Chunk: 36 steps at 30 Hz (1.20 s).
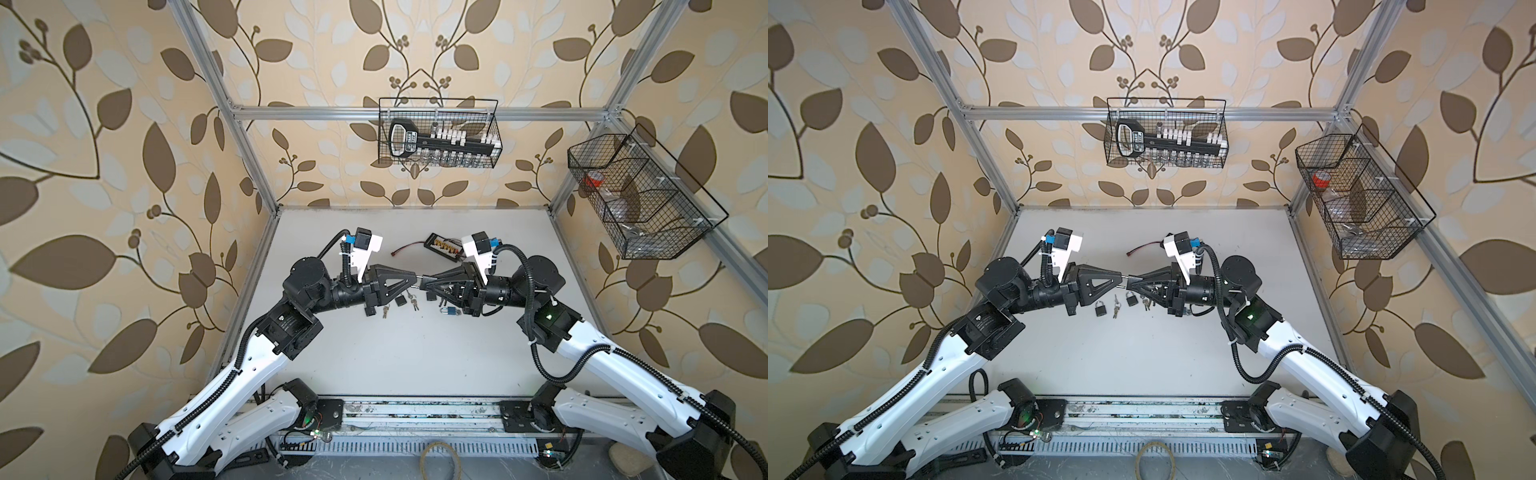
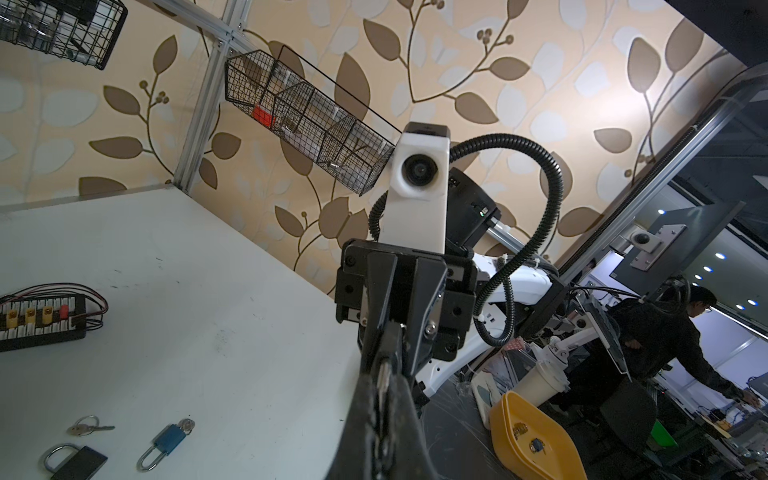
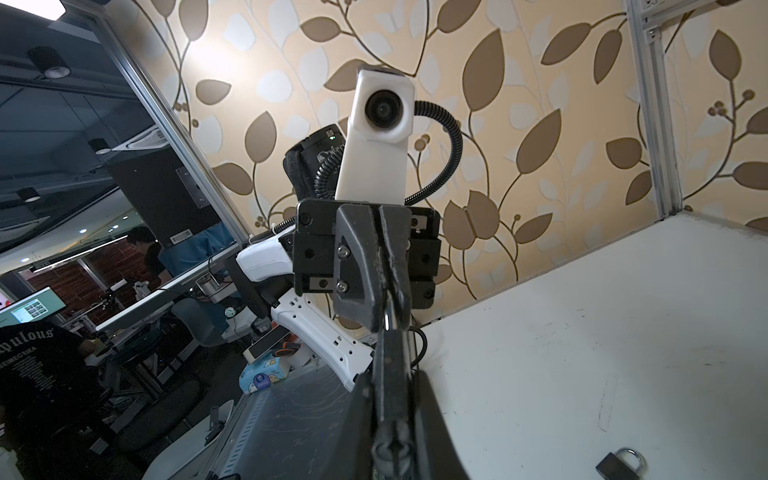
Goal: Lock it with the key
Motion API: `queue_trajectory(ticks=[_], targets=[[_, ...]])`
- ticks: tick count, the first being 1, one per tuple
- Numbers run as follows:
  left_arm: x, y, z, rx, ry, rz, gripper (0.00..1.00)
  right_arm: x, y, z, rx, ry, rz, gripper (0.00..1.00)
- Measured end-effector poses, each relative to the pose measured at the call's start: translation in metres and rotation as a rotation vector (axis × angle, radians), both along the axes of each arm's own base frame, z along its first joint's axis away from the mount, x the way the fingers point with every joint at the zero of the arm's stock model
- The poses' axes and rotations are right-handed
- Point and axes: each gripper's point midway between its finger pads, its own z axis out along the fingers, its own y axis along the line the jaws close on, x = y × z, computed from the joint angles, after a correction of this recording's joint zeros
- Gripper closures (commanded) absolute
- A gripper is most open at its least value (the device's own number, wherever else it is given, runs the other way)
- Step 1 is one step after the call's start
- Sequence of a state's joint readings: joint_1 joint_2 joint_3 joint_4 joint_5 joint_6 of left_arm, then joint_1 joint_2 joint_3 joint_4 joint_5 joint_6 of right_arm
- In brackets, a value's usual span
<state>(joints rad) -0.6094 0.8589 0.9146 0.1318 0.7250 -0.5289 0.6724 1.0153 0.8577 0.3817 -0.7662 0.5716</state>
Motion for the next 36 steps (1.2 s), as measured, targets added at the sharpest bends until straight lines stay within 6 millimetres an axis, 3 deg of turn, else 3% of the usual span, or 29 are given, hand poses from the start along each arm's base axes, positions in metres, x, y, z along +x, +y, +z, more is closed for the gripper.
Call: queue_trajectory(ticks=[4,10,18,23,25,27,30,36], targets=[[0.0,0.0,-0.001,0.003,0.004,-0.001,1.0,0.0,0.0,-0.002,-0.009,-0.006,-0.002,1.0],[0.002,0.0,-0.01,0.035,0.011,0.012,0.73,0.003,-0.008,-0.006,-0.057,0.017,0.015,1.0],[0.004,0.0,-0.016,0.059,0.017,0.021,0.7,-0.007,-0.013,0.002,-0.094,0.016,0.081,1.0],[0.005,-0.002,-0.018,0.063,0.022,0.011,0.77,-0.011,-0.012,-0.001,-0.108,0.025,0.111,1.0],[0.005,-0.003,-0.019,0.067,0.025,0.004,0.72,-0.012,-0.012,-0.003,-0.111,0.027,0.116,1.0],[0.005,-0.003,-0.019,0.069,0.023,0.001,0.6,-0.013,-0.012,-0.003,-0.112,0.025,0.118,1.0],[0.004,-0.003,-0.019,0.068,0.023,-0.002,0.54,-0.013,-0.012,-0.003,-0.114,0.023,0.117,1.0],[0.004,-0.002,-0.023,0.083,0.023,0.007,0.57,-0.007,-0.016,-0.004,-0.125,0.015,0.055,1.0]])
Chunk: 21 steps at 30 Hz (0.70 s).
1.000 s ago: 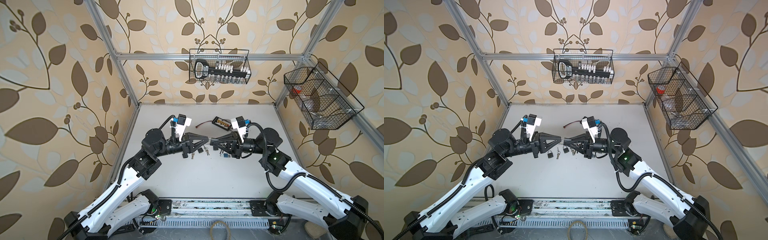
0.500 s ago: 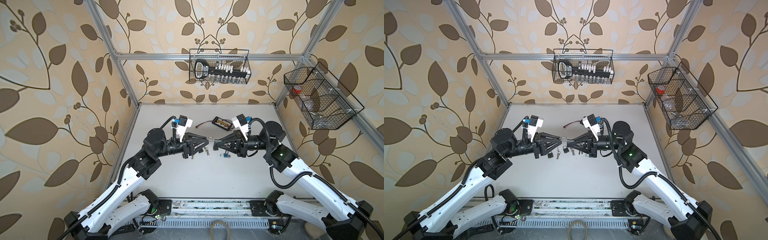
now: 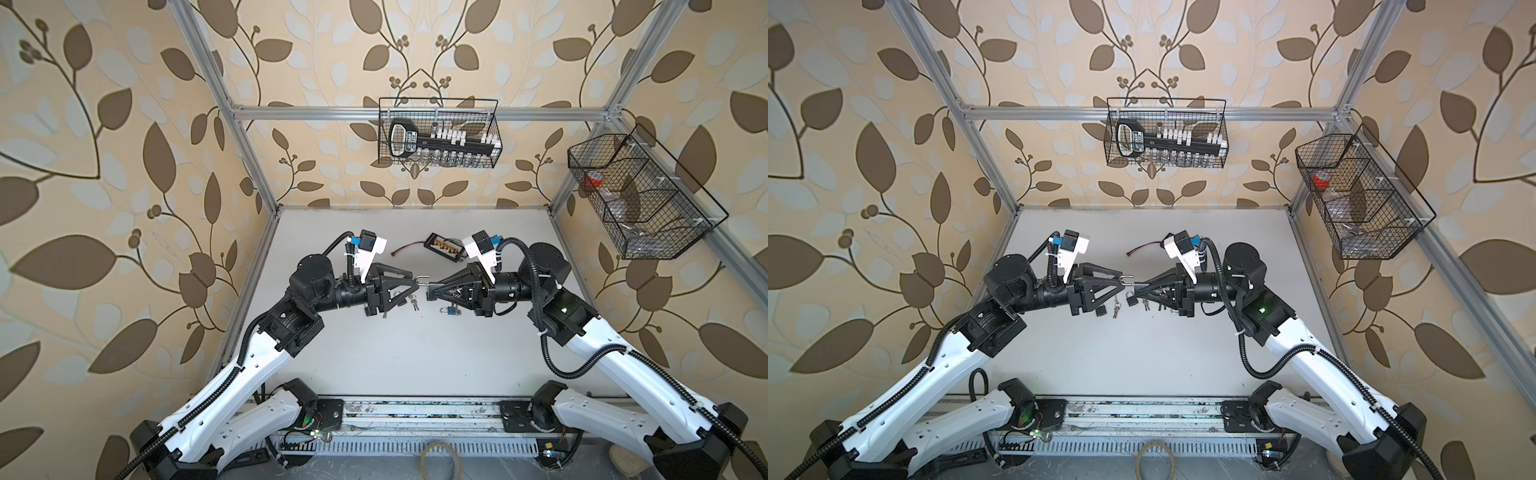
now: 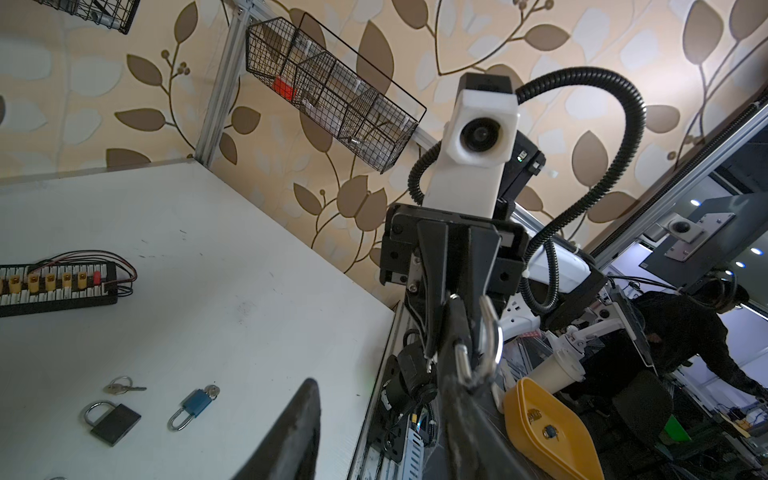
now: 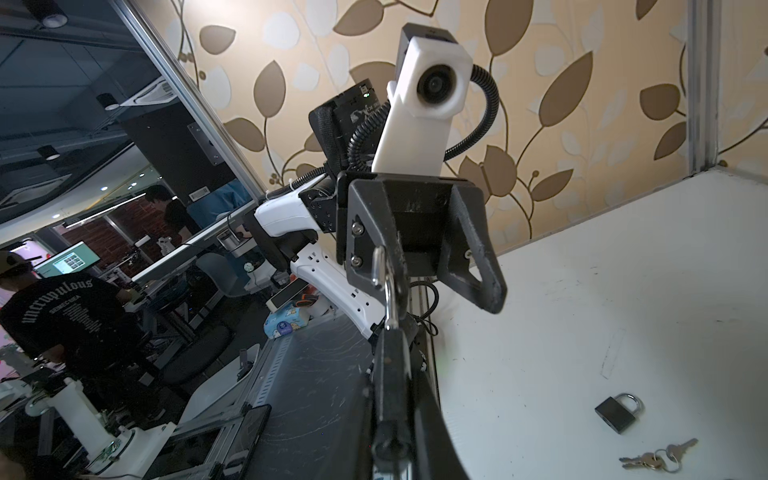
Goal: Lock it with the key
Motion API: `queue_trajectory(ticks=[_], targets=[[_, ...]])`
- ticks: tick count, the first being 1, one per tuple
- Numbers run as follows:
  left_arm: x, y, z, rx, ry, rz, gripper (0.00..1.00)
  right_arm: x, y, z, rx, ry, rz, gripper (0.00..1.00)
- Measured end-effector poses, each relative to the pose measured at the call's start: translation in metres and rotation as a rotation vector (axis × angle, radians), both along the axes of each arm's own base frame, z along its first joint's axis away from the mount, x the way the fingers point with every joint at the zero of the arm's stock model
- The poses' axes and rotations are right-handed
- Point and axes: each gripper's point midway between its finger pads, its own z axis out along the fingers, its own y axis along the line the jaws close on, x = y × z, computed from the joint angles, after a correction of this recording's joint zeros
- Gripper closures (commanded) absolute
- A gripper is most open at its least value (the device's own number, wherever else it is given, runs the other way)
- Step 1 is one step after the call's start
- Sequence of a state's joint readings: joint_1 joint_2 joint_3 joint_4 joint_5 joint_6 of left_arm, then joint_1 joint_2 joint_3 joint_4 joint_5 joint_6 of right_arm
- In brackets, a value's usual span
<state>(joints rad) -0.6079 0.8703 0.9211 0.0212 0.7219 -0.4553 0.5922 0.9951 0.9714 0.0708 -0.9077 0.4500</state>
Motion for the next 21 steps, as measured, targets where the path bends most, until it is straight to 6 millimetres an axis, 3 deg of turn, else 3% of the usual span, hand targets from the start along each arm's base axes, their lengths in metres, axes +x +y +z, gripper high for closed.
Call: queue_trajectory(ticks=[3,10,15,21], targets=[[-0.005,0.004,0.004,-0.002,-0.023,0.002,0.69,0.009,-0.003,-0.003,-0.025,0.0,-0.062,1.0],[-0.014,0.008,0.026,-0.037,-0.087,-0.01,0.86,0.019,0.0,-0.021,-0.086,0.053,-0.081,1.0],[-0.015,0.002,0.026,-0.044,-0.085,-0.053,0.89,0.021,0.004,-0.033,-0.115,0.094,-0.058,1.0],[-0.01,-0.003,0.021,-0.04,-0.066,-0.066,0.87,0.013,0.007,-0.031,-0.108,0.092,-0.015,1.0]])
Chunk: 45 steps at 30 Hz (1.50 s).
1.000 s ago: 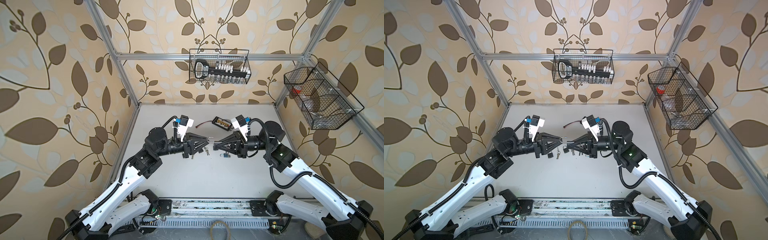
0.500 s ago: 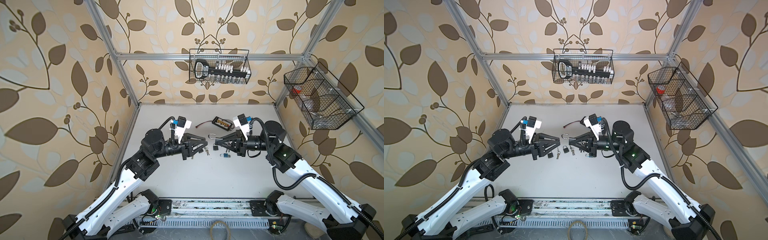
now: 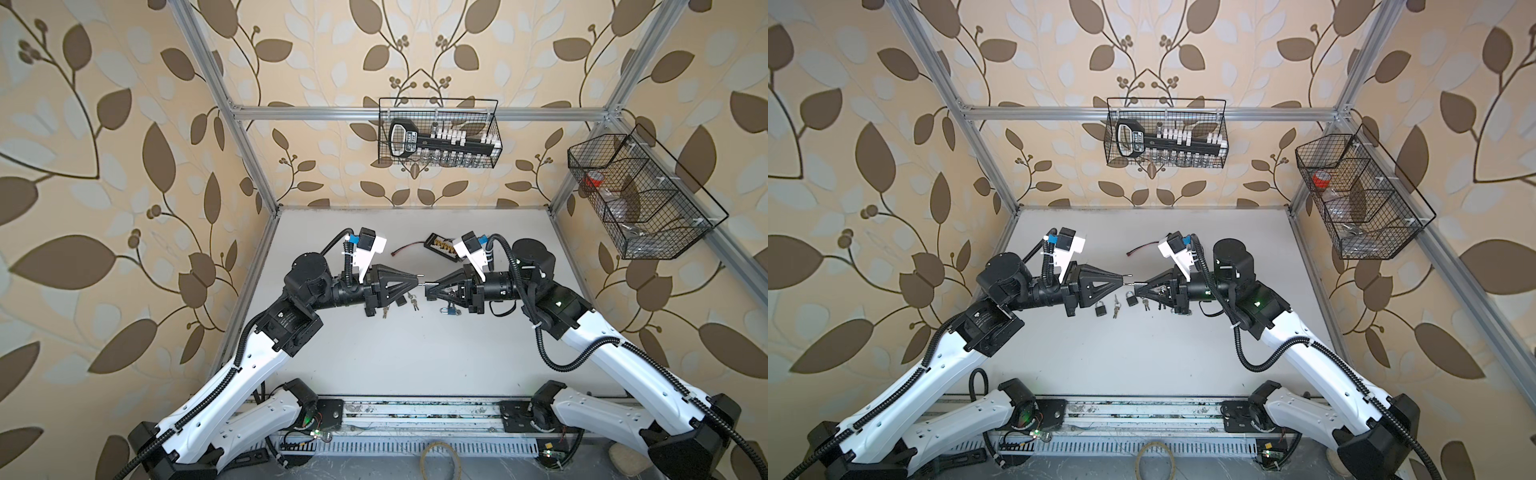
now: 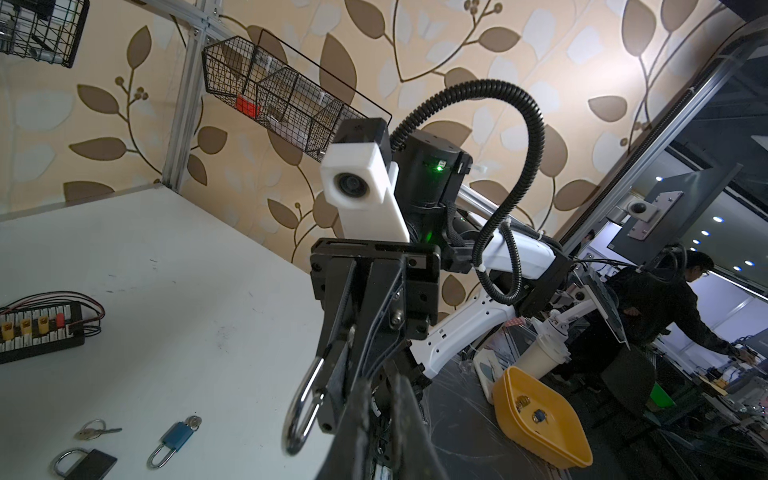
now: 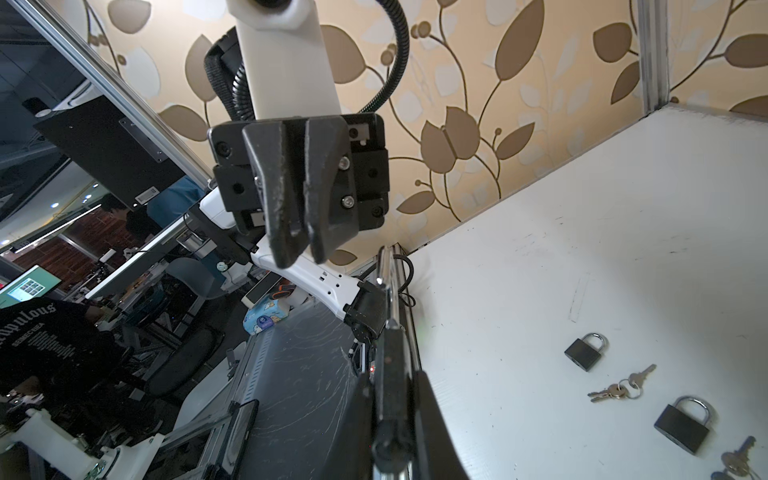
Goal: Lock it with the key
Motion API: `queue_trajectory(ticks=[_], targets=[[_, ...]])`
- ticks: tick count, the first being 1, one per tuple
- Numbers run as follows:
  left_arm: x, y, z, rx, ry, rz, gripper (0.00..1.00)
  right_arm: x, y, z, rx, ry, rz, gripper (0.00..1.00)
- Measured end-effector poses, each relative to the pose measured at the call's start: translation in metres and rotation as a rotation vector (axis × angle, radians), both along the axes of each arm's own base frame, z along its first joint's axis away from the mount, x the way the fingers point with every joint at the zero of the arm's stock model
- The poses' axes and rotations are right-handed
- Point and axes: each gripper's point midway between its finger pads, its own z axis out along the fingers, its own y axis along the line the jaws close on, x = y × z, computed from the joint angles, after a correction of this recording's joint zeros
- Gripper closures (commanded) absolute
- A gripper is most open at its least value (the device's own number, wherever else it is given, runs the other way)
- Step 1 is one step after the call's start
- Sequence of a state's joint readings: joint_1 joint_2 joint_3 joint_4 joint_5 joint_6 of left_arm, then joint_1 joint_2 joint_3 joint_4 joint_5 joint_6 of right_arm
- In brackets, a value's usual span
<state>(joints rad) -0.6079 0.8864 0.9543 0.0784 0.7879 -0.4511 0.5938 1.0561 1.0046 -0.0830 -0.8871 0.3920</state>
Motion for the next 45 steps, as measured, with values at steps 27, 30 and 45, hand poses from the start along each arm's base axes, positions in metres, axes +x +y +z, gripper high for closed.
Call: queue_trajectory(ticks=[27,30,45], targets=[[0.002,-0.007,-0.005,0.0,0.04,-0.037,0.63,-0.01,-0.006,0.023,0.056,-0.081,0.005,1.0],[0.0,-0.009,-0.006,0.002,0.045,-0.053,0.63,-0.01,-0.006,0.023,0.056,-0.083,0.003,1.0],[0.0,-0.012,-0.009,0.009,0.054,-0.066,0.8,-0.009,-0.008,0.031,0.073,-0.114,-0.022,1.0]])
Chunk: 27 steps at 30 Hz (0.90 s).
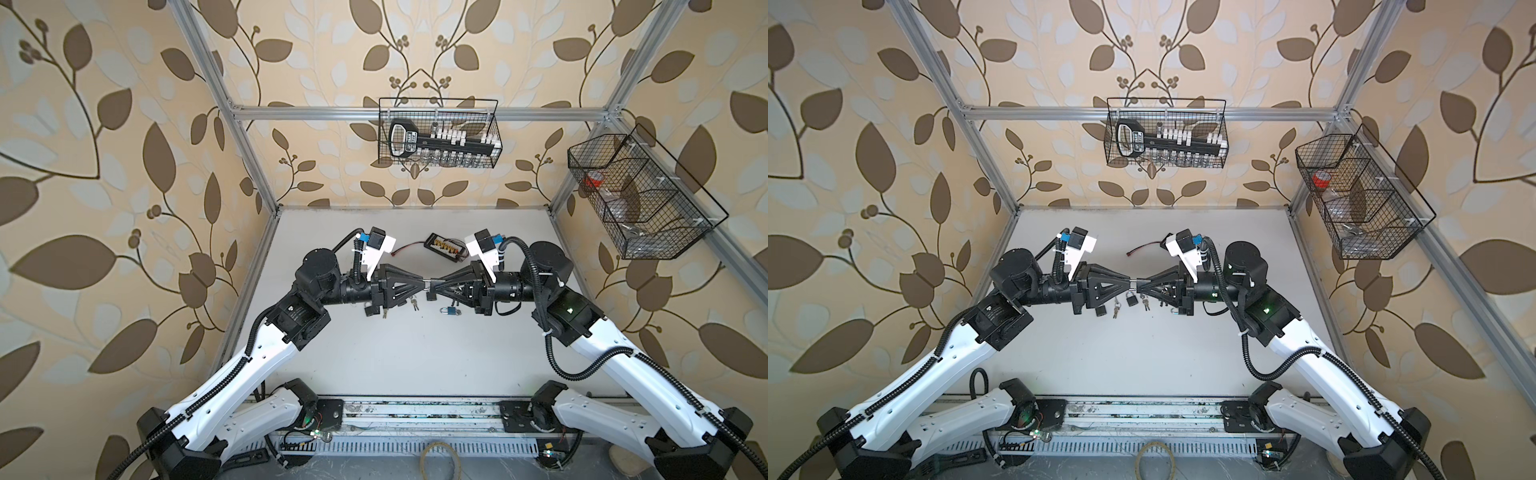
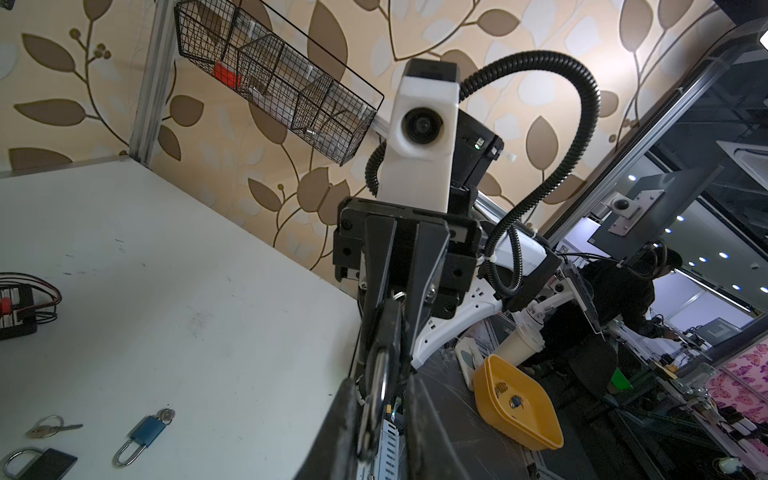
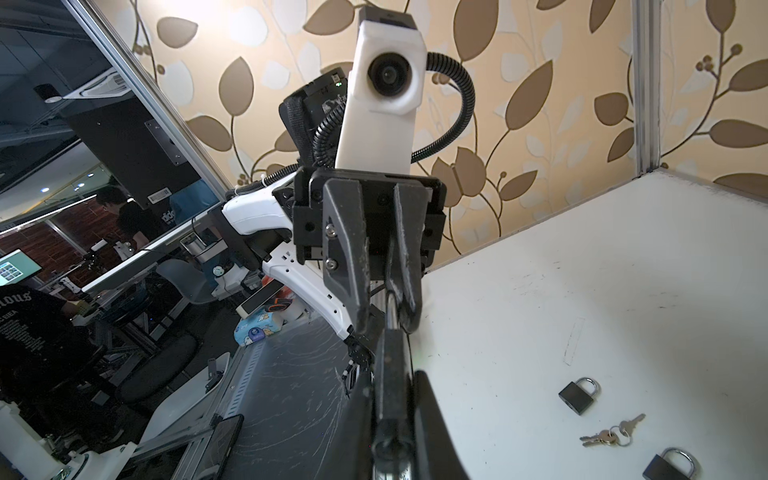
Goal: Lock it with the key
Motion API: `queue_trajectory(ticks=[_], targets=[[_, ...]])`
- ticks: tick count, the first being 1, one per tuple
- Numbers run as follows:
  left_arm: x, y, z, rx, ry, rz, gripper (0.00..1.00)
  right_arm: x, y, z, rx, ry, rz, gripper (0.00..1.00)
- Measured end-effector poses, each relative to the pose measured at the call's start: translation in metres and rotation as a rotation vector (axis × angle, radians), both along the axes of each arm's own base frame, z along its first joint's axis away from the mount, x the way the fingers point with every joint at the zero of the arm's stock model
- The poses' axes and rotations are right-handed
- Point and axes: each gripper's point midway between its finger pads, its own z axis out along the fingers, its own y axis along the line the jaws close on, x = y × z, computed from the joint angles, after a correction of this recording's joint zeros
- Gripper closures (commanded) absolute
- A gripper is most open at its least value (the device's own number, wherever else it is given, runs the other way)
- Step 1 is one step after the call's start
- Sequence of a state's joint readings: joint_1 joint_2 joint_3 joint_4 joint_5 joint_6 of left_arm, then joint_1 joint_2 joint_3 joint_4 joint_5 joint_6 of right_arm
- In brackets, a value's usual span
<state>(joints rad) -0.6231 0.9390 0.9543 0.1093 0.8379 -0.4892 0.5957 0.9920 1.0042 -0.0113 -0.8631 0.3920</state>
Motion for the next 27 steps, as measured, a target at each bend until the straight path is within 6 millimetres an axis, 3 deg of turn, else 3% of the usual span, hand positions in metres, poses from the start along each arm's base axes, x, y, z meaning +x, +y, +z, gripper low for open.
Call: queue_trajectory(ticks=[15,27], targets=[[0.0003,0.0004,0.0002,0.0,-0.001,0.004,0.8,-0.0003,-0.0027,0.0042,0.008,-0.014,-0.018,1.0],[0.0001,0.0005,0.0002,0.001,-0.011,0.004,0.97,0.0004,-0.0028,0.0042,0.008,-0.014,-0.022,1.0]])
